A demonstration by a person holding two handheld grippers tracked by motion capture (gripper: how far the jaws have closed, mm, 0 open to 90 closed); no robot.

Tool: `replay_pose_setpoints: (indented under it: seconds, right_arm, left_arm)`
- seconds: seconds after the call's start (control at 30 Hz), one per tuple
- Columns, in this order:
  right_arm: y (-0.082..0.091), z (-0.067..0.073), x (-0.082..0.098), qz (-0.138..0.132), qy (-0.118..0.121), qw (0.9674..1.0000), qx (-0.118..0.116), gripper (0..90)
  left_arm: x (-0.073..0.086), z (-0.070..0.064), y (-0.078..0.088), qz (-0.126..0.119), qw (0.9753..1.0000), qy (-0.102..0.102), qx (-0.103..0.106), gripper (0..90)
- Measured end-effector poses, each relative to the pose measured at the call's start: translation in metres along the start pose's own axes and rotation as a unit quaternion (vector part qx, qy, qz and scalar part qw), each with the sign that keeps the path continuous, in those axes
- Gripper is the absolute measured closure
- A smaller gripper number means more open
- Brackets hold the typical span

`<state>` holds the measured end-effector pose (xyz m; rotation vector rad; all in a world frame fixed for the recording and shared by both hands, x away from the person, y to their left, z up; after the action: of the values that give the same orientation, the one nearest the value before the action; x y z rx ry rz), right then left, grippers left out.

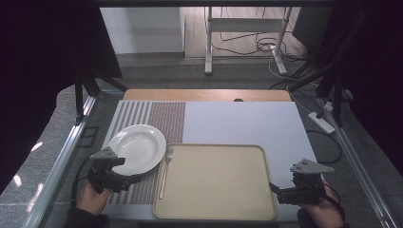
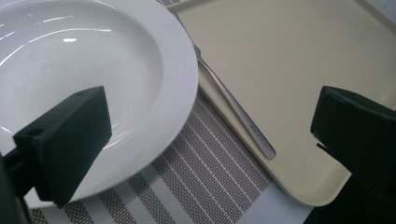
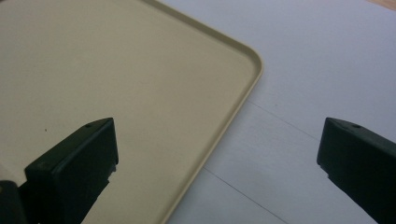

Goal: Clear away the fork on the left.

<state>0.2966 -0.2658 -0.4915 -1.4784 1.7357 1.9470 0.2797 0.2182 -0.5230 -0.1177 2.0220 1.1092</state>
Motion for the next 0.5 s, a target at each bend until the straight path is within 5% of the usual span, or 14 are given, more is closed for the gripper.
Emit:
replay_pose_setpoints:
  seconds: [0.5]
  right_arm:
    - [0.0, 0.0, 0.0, 0.0, 0.0, 1.0, 0.0, 0.0]
  left_arm:
    - [0.014, -0.002, 0.009, 0.008, 0.9999, -0.001, -0.013, 0.0]
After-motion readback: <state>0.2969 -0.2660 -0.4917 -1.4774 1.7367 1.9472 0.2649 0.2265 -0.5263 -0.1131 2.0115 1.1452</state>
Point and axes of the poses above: each handheld gripper's, and its own axes: y roughly backward along the jaws, x roughly out of its underside, z roughly to its left, the point moved 8 cm from there along -y, roughly forward along the jaws, and after that the axes turned 3 degrees about x, right-handed, at the moved point
